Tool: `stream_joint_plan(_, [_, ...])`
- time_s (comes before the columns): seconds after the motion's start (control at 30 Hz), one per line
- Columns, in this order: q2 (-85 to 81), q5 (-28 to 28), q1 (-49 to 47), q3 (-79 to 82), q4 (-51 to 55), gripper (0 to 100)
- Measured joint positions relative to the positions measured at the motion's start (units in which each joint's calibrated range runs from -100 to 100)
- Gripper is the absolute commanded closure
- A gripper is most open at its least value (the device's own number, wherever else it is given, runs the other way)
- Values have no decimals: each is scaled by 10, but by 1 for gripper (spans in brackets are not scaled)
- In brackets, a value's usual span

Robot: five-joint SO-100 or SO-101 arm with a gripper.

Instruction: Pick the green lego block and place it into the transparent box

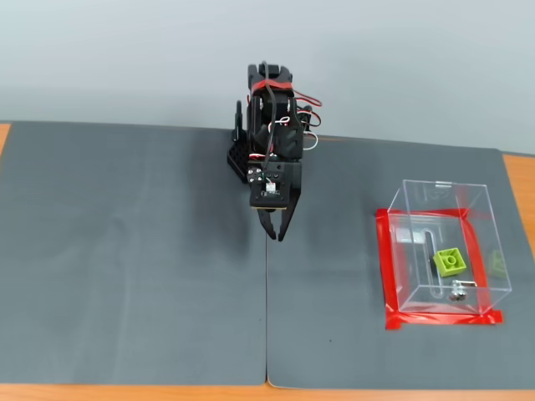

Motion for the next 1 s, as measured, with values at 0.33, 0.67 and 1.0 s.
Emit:
stream_joint_plan(0.33, [1,0,-15,75,1,98])
stream_joint_plan(0.67, [-1,1,-41,75,127,98])
stream_joint_plan(1.0, [-1,29,-52,67,167,98])
